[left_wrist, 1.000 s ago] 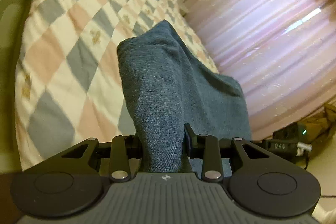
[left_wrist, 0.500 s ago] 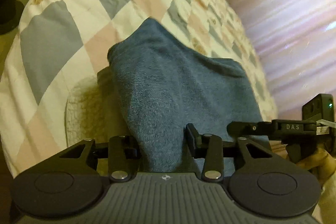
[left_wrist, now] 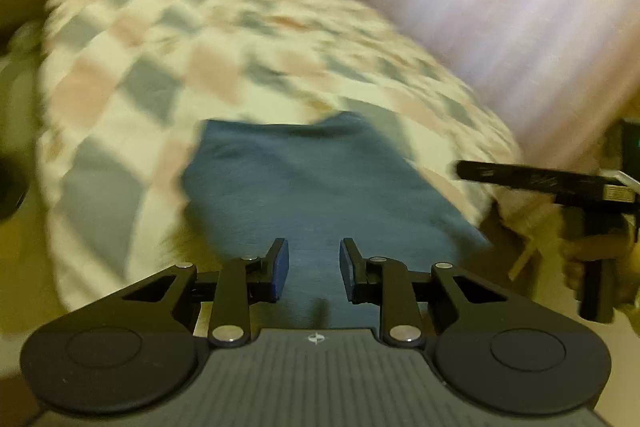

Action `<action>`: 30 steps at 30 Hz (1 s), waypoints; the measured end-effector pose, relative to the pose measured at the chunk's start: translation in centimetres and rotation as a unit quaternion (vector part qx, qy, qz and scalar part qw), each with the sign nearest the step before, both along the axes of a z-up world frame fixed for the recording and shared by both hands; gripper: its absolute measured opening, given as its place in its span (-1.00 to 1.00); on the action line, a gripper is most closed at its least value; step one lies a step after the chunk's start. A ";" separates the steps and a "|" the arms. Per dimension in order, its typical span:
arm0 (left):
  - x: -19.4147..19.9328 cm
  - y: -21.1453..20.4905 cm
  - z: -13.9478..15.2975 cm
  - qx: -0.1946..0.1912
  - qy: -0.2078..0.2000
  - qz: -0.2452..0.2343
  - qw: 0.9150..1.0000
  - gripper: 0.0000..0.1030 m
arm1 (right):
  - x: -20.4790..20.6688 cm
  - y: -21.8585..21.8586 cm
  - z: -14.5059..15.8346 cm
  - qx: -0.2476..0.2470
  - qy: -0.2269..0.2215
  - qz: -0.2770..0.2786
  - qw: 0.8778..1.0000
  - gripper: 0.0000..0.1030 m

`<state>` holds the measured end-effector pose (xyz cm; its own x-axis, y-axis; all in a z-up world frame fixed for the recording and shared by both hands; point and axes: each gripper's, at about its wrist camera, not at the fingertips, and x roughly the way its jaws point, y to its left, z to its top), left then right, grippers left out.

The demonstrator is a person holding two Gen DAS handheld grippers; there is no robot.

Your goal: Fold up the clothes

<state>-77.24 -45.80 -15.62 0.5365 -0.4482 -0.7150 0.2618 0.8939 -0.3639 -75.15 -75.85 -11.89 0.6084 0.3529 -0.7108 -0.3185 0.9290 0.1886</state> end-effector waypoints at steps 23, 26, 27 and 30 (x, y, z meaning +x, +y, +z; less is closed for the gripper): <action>-3.1 -6.0 -2.0 0.125 -0.053 -0.110 0.985 -0.88 | 0.7 0.1 -3.7 -0.051 -0.026 -0.005 0.998 -0.19; -3.3 -6.1 -2.4 0.117 -0.047 -0.115 0.985 -0.88 | -0.9 1.3 -2.7 -0.046 -0.051 0.047 0.997 -0.25; -3.4 -6.2 -2.8 0.119 -0.046 -0.118 0.985 -0.88 | -1.2 1.8 -3.5 -0.056 -0.042 0.068 0.995 -0.28; -3.3 -6.4 -4.5 0.124 -0.040 -0.124 0.984 -0.84 | -1.6 2.6 -7.7 -0.111 -0.005 0.099 0.989 -0.36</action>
<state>-80.55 -52.19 -20.08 0.4920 -0.3895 -0.7786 0.5018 0.8577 -0.1120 -76.76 -73.28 -19.58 0.5502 0.3019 -0.7785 -0.4983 0.8669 -0.0160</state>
